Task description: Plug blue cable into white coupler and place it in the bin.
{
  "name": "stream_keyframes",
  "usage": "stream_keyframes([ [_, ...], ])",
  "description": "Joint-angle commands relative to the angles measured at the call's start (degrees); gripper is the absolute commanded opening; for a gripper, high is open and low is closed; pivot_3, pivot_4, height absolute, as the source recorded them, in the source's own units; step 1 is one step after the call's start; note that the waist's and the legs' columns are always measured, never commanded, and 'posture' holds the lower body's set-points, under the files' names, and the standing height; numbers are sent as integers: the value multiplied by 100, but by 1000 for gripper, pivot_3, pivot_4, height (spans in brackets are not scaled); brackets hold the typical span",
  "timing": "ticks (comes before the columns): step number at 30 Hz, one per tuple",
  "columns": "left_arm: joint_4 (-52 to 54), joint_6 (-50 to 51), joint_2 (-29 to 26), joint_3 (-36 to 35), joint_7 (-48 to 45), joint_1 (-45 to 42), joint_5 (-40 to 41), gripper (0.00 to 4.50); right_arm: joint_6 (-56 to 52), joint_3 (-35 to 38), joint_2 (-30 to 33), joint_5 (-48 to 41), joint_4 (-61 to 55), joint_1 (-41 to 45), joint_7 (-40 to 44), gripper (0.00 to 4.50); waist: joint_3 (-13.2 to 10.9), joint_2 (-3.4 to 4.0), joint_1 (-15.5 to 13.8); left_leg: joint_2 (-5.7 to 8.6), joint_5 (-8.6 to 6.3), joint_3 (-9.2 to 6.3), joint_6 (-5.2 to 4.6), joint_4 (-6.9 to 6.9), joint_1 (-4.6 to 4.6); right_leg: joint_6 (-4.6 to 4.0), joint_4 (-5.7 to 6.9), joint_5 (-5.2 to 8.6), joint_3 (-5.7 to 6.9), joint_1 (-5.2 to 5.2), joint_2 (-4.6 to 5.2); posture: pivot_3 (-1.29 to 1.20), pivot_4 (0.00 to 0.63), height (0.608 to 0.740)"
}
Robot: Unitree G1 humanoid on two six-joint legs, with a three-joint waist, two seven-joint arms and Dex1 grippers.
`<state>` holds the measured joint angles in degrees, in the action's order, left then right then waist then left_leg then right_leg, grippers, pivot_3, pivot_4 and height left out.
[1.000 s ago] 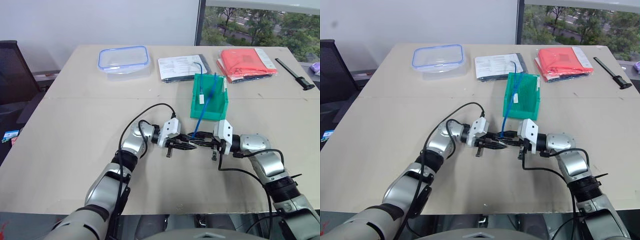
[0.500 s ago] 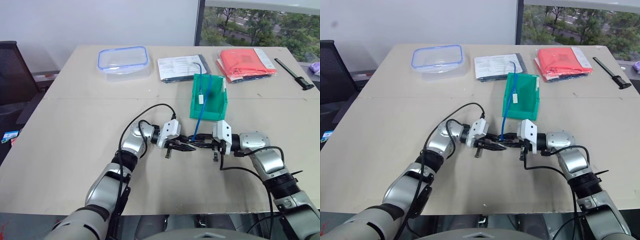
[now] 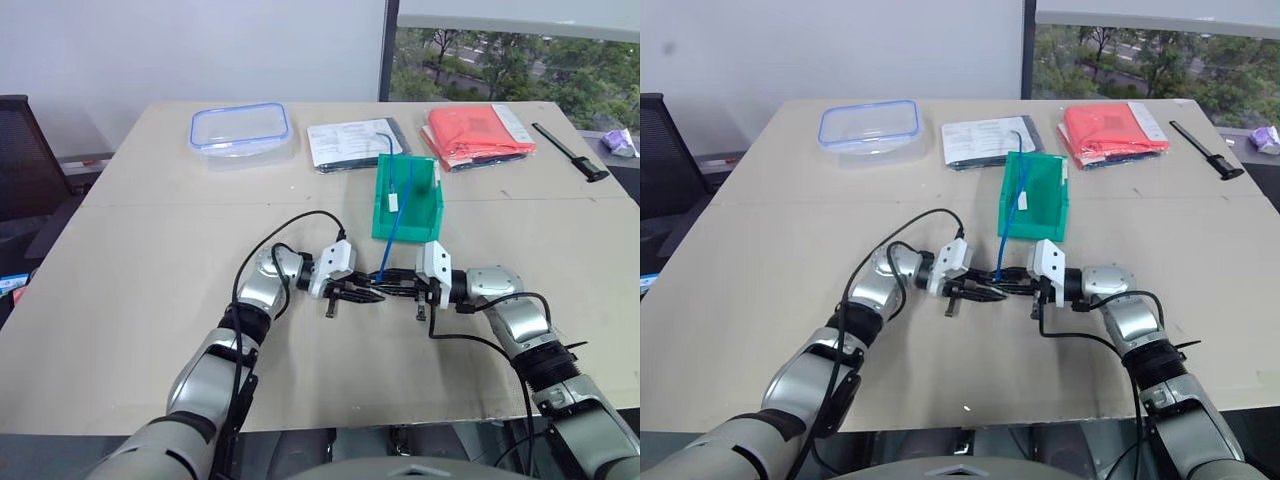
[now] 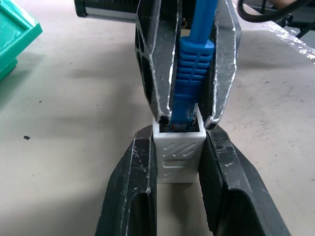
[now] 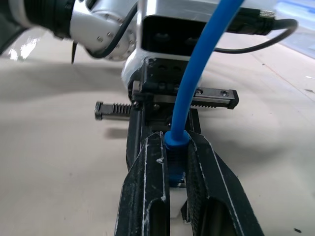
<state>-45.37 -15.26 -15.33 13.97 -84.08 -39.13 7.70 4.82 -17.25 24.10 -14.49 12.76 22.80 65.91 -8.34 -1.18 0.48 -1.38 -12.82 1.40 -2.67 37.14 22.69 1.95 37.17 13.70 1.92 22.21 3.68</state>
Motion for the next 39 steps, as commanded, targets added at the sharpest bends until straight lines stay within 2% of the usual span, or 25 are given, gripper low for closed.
stream_keyframes([
  [1, 321, -8, 55, -8, -145, 58, 110, 546, -544, -281, -83, 203, 255, -444, -33, 24, 2, -1, -4, 0, 0, 0, 0, -1, 3, 0, -6, 0, 0, 0, 0, 0, 150, 737],
  [4, 454, 108, 33, -11, -132, 124, 129, 546, -811, 48, -231, -264, -313, -296, -160, 24, 0, 0, 11, -1, -1, 2, 0, -3, 6, 1, -11, -1, -3, 1, 0, 0, 150, 737],
  [7, 604, 360, -16, 6, -99, 195, 124, 546, -945, 168, -144, -281, -639, -162, -166, 24, -11, 12, 11, -1, -1, 1, 0, -4, 21, 10, -10, -7, -1, 14, 2, 0, 150, 737],
  [8, 709, 410, -43, 0, -69, 252, 129, 1354, -1017, 220, -113, -296, -738, -106, -180, 24, -11, 12, 9, 0, -1, 2, 0, -4, 30, 20, -9, -12, -2, 23, 1, 0, 150, 737],
  [10, 878, 441, -84, -24, 23, 343, 119, 1878, -1134, 283, -69, -319, -878, -38, -193, 24, -16, 18, 10, 0, -1, 2, 0, -4, 35, 20, -9, -12, -2, 28, 1, 0, 150, 737],
  [14, 1767, 747, -341, -209, 500, 715, 137, 3775, -1668, 517, 18, -613, -1404, 105, -284, 24, -18, 20, 14, 0, -1, -2, -1, 2, 81, 21, -6, -15, 0, 73, 0, 0, 150, 737],
  [16, 2395, 1088, -497, -320, 802, 940, 175, 4396, -1996, 668, 82, -808, -1658, 185, -376, 24, -20, 21, 17, -1, 0, -1, -1, 9, 110, 22, 3, -16, -3, 103, 0, 0, 150, 737],
  [21, 4511, 2652, -728, -697, 2034, 1470, 351, 4396, -3345, 1244, 184, -1407, -2104, 661, -1026, 24, -34, 23, -10, 1, 0, 0, 0, 8, 116, 23, 26, -16, -9, 117, 11, 0, 150, 737],
  [23, 5302, 3466, -742, -850, 2542, 1524, 486, 4396, -3859, 1428, 250, -1355, -1952, 1051, -1474, 24, -39, 25, -21, 3, 0, -4, 0, 10, 116, 23, 27, -16, -2, 117, 12, 0, 150, 737],
  [25, 5873, 4115, -792, -937, 2937, 1463, 543, 4396, -4325, 1634, 321, -1536, -1623, 1481, -1587, 24, -42, 24, -25, 7, 0, -3, 0, 11, 116, 23, 30, -16, -4, 117, 18, 0, 150, 737],
  [30, 6727, 5977, -673, -1222, 4063, 895, 779, 4396, -4854, 1712, 510, -1259, 94, 2633, -1749, 24, -47, 20, -37, 14, 0, 1, -1, 10, 115, 23, 28, -16, -4, 116, 13, 0, 150, 737],
  [34, 7103, 6915, -660, -1183, 4687, 592, 789, 4396, -4576, 1650, 471, -934, 1526, 3385, -1654, 24, -52, 18, -6, 17, 0, 4, -1, 6, 117, 25, 22, -15, -9, 116, 8, 0, 150, 737],
  [37, 7262, 7189, -639, -1084, 4920, 496, 836, 4500, -4146, 1677, 343, -683, 2537, 3929, -1626, 1166, -64, 19, 25, 16, 0, 6, -1, -1, 117, 26, 17, -15, -12, 117, 5, 0, 150, 737],
  [39, 7282, 7285, -590, -1089, 5038, 492, 899, 4500, -3844, 1758, 298, -511, 3056, 4206, -1802, 2115, -71, 21, 35, 14, 1, 9, 0, -5, 118, 26, 18, -15, -17, 122, 2, 0, 150, 737],
])
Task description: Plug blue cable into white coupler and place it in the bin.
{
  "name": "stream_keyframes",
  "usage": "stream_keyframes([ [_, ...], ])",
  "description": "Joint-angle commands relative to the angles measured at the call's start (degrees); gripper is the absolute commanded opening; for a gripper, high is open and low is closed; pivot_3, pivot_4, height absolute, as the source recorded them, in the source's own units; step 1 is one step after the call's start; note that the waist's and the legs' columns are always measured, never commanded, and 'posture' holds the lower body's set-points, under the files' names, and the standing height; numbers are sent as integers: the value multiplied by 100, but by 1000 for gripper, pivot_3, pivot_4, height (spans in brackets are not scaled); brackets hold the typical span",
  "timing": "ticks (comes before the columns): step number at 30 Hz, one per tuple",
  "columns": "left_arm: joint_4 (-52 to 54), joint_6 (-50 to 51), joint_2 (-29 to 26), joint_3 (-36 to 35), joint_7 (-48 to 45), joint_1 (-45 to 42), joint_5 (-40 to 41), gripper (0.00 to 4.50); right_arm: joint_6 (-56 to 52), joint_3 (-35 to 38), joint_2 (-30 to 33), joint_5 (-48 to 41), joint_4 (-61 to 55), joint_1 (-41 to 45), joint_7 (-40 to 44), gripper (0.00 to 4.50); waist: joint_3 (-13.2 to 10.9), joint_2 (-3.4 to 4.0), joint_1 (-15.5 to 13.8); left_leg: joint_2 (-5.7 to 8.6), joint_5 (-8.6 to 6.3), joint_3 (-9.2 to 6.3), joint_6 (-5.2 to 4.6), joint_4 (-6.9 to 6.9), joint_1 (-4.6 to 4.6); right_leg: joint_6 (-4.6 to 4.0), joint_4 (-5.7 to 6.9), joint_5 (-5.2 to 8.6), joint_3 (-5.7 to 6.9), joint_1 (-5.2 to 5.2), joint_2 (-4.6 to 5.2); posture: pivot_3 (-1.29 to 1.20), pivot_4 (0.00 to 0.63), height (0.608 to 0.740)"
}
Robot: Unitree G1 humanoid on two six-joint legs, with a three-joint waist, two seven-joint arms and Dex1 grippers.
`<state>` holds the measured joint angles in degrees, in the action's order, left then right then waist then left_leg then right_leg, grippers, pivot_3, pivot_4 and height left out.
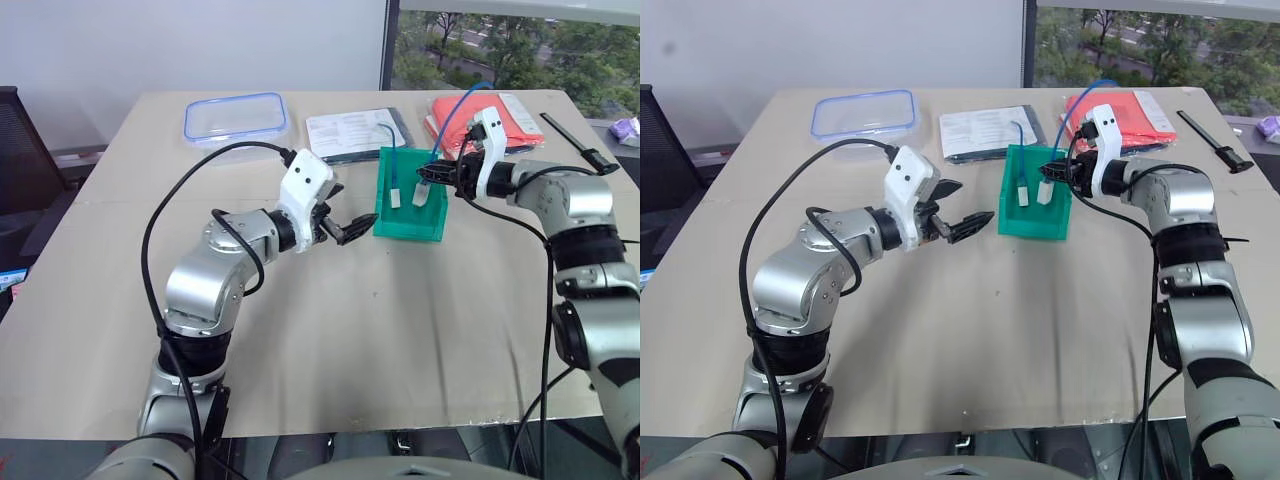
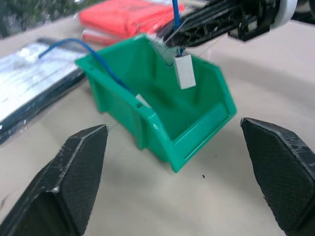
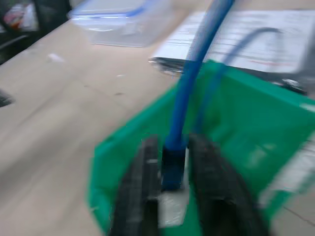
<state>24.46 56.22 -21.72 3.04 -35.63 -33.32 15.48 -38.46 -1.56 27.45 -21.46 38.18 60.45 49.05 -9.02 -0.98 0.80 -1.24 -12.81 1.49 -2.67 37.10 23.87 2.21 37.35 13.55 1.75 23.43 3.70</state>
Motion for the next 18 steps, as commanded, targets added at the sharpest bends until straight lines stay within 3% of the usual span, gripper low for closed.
stream_keyframes([
  [1, 295, 159, 54, 1, 235, -83, 149, 4500, 612, 248, -47, 249, 723, 557, -219, 2639, -3, 0, 1, -2, 0, 0, 0, -3, 0, 0, 1, 0, 0, 1, 0, 0, 150, 737],
  [5, 351, 223, 10, -96, 364, 59, 276, 4500, 1088, 452, 110, 506, 1081, 754, -700, 4445, -17, 2, -17, -5, 1, -2, 1, -6, 0, -1, 2, 0, 1, 3, 0, 0, 150, 737],
  [11, 732, -368, -515, -155, 495, 826, 21, 4500, 1062, 576, 690, 431, -300, -346, -248, 4445, -22, 6, -40, -3, 1, -1, 2, -11, 10, -1, -24, 0, -9, 1, 11, 0, 150, 737],
  [18, 1496, -1319, -692, -812, 539, 2844, 91, 4500, 1922, 1603, 793, -771, -3569, -3569, 876, 4445, -29, 16, -46, -2, 0, 2, 2, -33, 15, 2, -43, -2, -15, 4, 21, 0, 150, 737],
])
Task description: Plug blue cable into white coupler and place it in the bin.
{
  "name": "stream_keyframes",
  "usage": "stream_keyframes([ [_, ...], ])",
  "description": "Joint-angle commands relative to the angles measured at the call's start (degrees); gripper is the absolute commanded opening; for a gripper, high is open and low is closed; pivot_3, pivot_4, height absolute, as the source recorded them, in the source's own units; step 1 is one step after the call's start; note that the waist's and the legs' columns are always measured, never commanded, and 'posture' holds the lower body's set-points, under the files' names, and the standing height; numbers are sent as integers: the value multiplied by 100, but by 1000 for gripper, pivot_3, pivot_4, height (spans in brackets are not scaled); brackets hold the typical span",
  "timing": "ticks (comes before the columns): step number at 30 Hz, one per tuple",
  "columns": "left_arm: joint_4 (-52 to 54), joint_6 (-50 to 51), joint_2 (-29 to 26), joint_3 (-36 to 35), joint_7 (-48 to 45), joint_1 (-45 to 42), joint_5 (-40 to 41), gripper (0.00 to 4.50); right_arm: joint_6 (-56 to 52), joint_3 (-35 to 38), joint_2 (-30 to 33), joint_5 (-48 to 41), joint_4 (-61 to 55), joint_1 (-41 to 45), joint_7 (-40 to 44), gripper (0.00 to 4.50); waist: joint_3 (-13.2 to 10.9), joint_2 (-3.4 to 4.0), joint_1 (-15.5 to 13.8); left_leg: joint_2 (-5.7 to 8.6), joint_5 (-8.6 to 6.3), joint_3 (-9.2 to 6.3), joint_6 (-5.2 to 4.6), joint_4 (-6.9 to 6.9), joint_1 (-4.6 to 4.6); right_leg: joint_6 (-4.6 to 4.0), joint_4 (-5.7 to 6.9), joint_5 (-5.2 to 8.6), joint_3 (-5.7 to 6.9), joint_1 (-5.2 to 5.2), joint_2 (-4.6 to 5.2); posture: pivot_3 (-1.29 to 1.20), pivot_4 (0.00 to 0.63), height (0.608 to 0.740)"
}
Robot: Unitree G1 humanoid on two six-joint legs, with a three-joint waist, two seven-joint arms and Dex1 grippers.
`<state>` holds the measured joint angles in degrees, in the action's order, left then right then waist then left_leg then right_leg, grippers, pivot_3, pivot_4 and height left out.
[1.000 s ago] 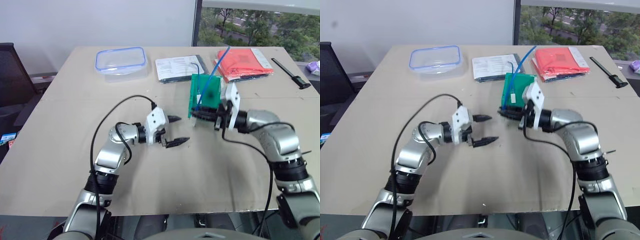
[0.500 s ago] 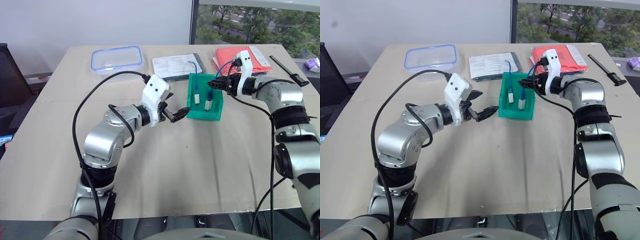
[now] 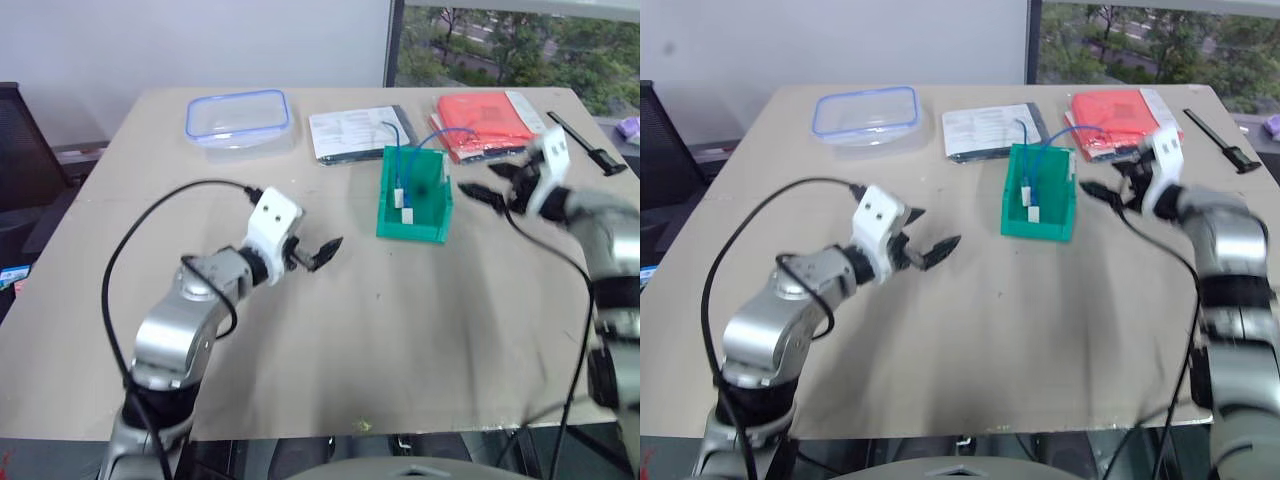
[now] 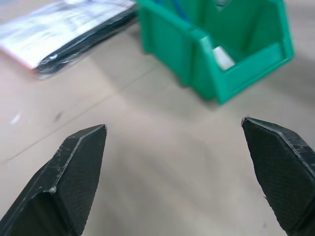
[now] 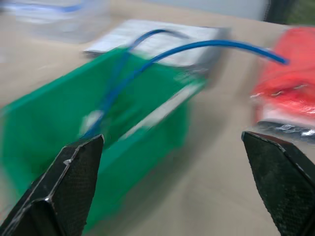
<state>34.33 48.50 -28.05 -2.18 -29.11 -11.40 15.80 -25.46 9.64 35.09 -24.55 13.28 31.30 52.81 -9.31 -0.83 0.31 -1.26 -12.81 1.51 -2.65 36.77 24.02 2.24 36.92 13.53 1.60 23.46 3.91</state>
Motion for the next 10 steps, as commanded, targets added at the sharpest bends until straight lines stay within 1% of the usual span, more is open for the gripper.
stream_keyframes([
  [1, 557, -791, -34, -373, -168, 1032, 76, 4500, 825, 504, 64, -461, -1255, -1064, 673, 4445, 1, 2, 7, -1, -1, 1, 0, 0, -8, 0, 0, 0, -1, -3, 1, 0, 150, 737],
  [2, 596, -1023, -51, -409, -222, 1359, 51, 4500, 1062, 448, 147, -299, -1349, -1437, 757, 4445, 1, 2, 7, -1, -1, 1, -1, -6, -12, 0, -2, 1, -2, -5, 2, 0, 150, 737],
  [5, 524, -1816, 14, -458, -322, 2378, -63, 4500, 1280, 454, 260, -397, -1633, -2677, 1232, 4445, 2, 1, -30, -2, -2, 1, -1, -7, -24, -5, -3, 4, -1, -12, 12, 0, 150, 737],
  [6, 480, -2030, 16, -450, -348, 2575, -104, 4500, 1336, 454, 272, -416, -1680, -2916, 1290, 4445, 1, 3, -56, -2, -2, 1, -1, -6, -22, -7, -4, 5, -2, -11, 13, 0, 150, 737],
  [7, 432, -2243, 7, -407, -390, 2826, -158, 4500, 1413, 437, 264, -398, -1692, -3182, 1332, 4445, 0, 6, -79, -2, -1, 2, 0, -3, -21, -28, -4, 16, -4, -10, 15, 0, 150, 737],
  [10, 98, -2978, -29, -220, -580, 3487, -364, 4500, 1544, 367, 181, -346, -1726, -3770, 1343, 4445, 2, 12, -91, -6, -1, 10, 0, 23, -31, -38, -4, 10, -14, -14, 25, 0, 150, 737],
])
